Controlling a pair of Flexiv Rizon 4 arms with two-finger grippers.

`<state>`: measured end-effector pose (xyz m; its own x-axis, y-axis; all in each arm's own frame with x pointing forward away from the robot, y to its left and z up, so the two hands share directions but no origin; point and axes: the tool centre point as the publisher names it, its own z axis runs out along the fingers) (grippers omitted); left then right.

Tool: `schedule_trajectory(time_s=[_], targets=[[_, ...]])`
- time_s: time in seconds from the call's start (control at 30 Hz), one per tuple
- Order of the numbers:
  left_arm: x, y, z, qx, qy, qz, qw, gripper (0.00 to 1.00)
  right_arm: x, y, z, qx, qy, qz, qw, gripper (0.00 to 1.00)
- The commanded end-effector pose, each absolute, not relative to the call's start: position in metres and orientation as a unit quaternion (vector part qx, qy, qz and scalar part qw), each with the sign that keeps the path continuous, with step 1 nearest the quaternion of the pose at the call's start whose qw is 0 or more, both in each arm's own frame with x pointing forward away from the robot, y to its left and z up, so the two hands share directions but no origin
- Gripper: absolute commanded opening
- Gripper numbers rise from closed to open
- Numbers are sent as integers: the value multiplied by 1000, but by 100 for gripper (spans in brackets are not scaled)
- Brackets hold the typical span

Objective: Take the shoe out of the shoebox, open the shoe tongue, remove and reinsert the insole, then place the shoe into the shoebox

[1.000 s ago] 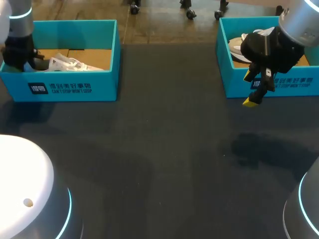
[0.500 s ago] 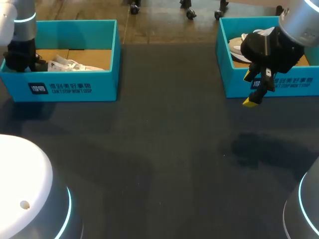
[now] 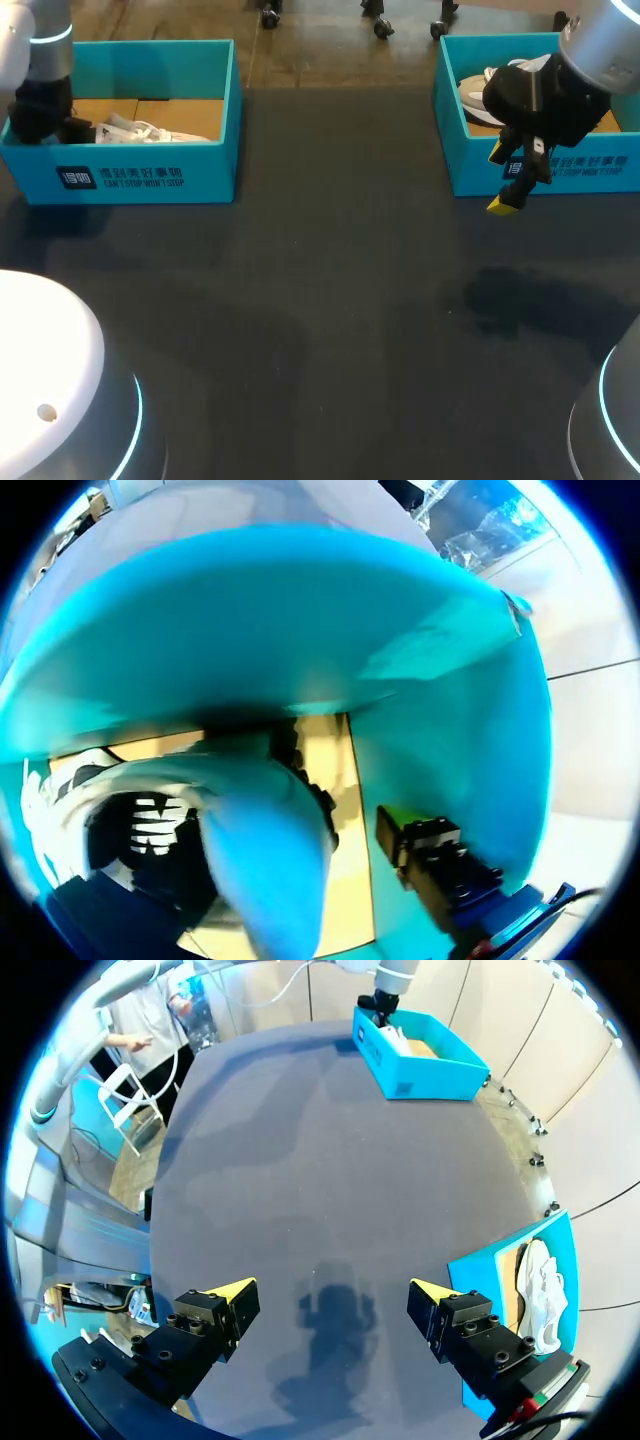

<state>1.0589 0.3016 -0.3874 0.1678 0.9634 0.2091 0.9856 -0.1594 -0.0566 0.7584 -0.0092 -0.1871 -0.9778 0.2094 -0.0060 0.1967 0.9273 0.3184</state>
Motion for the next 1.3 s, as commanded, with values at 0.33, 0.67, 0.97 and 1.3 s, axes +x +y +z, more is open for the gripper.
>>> schedule_trajectory(time_s=[0.33,0.67,0.97,1.3], targets=[[1059,291,-349,-771,-632,-53,61,100,759,-8,-188,104,982,159,19,100],[1060,277,-315,-764,-643,-39,42,100,759,-8,-188,104,982,159,19,100],[1068,269,-273,-733,-679,-38,29,100,806,-39,-169,104,982,153,47,100],[1070,268,-236,-715,-698,-41,8,100,877,-89,-153,124,979,143,69,100]])
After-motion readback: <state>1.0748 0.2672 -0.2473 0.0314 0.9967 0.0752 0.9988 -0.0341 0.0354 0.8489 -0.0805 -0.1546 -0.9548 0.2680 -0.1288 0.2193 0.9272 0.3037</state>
